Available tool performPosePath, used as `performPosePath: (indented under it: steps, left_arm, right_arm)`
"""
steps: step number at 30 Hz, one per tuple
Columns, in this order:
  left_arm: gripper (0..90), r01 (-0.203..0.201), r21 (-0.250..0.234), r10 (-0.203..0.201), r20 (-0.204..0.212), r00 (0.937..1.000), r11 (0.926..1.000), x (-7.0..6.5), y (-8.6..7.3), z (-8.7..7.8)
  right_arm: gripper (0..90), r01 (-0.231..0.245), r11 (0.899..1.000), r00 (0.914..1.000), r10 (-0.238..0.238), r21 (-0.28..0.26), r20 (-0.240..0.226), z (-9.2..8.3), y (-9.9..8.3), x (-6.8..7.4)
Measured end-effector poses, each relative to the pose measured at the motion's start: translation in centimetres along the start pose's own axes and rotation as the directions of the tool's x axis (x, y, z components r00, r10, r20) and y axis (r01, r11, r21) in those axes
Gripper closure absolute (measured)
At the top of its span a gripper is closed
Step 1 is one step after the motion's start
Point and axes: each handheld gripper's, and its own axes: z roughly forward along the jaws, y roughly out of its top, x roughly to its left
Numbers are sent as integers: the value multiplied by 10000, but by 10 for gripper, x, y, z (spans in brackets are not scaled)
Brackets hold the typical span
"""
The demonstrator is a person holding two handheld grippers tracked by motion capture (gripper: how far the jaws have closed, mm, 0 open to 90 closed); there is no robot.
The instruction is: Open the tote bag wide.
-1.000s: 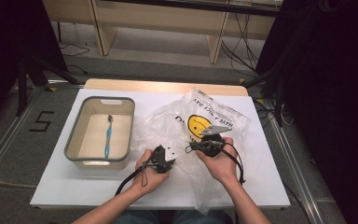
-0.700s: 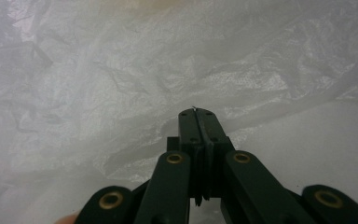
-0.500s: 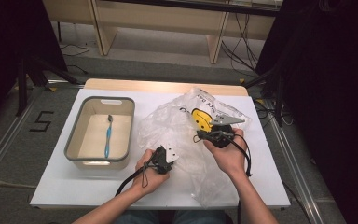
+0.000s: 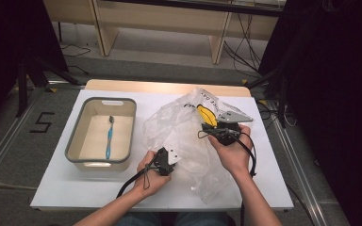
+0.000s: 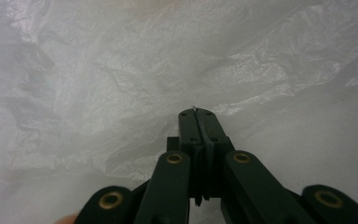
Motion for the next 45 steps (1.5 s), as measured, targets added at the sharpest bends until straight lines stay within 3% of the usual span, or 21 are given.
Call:
performPosePath:
  steps: [10, 13, 19, 24, 31, 38, 45]
  left_arm:
    - [889, -85, -11, 85, 33, 10000, 10000, 0, 0, -2]
    - [870, -103, -326, 104, 40, 9999, 9994, 0, 2, -8]
    - [759, -98, -833, 98, -9, 10000, 9965, 2, 5, -26]
    - [590, -65, -1591, 97, 192, 9998, 9872, 3, 5, -46]
    - [403, 203, -1778, -144, 344, 9993, 9839, 7, -2, -65]
    - [343, 745, -1934, -681, 395, 9969, 9783, 10, -9, -79]
    - [330, 863, -1959, -815, 328, 9961, 9768, 14, -16, -87]
  right_arm:
    - [900, 50, 9999, 9999, -48, -163, 91, 0, -1, 1]
    - [900, 42, 9999, 10000, -42, -149, 53, 1, -1, 1]
    - [900, 57, 9999, 9999, -56, -119, 92, 2, -3, 1]
    - [900, 33, 9999, 10000, -32, -144, 66, 1, -3, 1]
    - [900, 16, 9999, 10000, -15, -113, 68, 1, -3, 1]
    - [900, 17, 10000, 10000, -17, -39, 30, 4, -4, 2]
    - [900, 2, 10000, 10000, -2, -78, 24, 3, -5, 2]
